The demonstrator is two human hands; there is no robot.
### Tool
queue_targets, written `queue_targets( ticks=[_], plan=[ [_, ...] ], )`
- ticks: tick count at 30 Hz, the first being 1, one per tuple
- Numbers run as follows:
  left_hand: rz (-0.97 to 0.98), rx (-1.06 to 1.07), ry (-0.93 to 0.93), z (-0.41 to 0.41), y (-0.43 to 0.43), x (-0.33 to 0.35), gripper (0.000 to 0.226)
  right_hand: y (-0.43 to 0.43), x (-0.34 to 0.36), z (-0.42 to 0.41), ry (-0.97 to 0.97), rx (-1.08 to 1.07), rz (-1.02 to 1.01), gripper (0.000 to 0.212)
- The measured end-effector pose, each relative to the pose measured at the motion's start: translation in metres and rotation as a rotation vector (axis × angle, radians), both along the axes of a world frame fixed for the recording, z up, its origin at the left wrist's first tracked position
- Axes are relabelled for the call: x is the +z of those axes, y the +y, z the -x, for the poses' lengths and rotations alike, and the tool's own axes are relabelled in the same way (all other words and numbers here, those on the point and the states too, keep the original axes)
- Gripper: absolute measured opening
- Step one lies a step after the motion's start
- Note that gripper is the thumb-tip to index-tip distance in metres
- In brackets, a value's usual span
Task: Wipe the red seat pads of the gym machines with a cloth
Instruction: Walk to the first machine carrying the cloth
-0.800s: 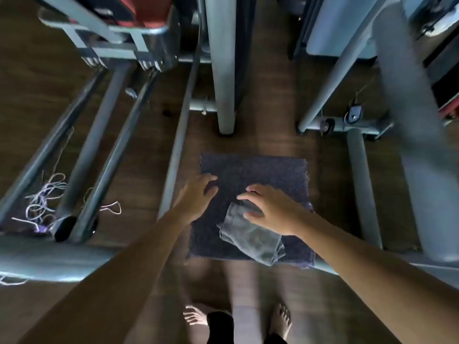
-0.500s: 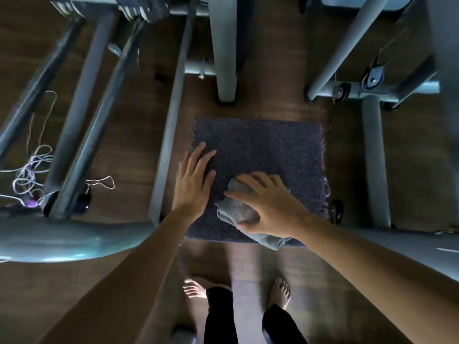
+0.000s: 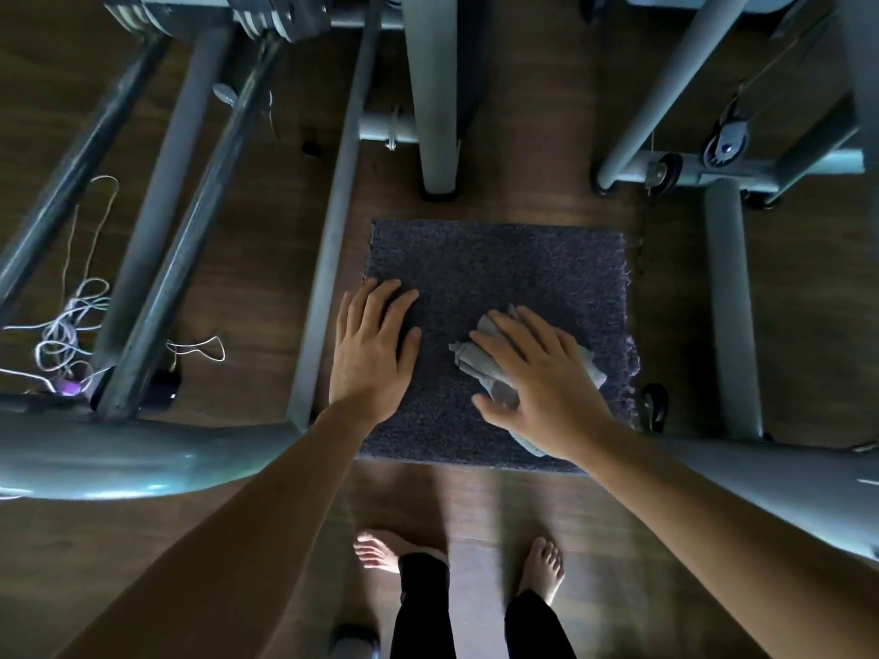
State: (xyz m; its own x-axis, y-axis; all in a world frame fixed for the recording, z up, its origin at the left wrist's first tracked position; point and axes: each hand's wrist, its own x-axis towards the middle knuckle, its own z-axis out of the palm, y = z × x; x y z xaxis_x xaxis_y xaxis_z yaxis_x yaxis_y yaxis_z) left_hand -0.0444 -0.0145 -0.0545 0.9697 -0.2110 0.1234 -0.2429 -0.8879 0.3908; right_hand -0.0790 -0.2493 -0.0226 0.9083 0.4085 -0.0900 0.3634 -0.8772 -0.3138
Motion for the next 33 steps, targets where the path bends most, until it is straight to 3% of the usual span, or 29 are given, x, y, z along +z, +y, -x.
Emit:
queue_targets(
  ticks=[7,9,13,16,25,30,33],
  plan=[
    [-0.079,-0.038,0.076,-0.001,-0.004,0.014,0.048,0.0,0.015,-0.006,0.084,0.025,0.006,0.045],
    [-0.102,-0.026,0.176,-0.003,-0.007,0.031,0.048,-0.004,0.036,-0.009,0.211,-0.025,0.028,0.043],
    [-0.173,-0.005,0.497,-0.005,-0.018,0.089,0.031,-0.021,0.091,-0.018,0.375,-0.103,0.04,0.012],
    [-0.222,-0.021,0.614,0.001,-0.031,0.141,0.028,-0.038,0.147,-0.018,0.443,-0.137,0.028,0.033],
    [-0.246,-0.132,0.414,0.03,-0.05,0.294,0.029,-0.075,0.292,0.037,0.265,-0.434,-0.037,0.036],
    [-0.187,-0.288,0.294,0.047,-0.056,0.34,0.027,-0.076,0.323,0.089,0.228,-0.627,-0.102,0.027],
    [-0.174,-0.427,0.236,0.052,-0.061,0.348,0.033,-0.069,0.328,0.121,0.222,-0.73,-0.153,0.036]
  ],
)
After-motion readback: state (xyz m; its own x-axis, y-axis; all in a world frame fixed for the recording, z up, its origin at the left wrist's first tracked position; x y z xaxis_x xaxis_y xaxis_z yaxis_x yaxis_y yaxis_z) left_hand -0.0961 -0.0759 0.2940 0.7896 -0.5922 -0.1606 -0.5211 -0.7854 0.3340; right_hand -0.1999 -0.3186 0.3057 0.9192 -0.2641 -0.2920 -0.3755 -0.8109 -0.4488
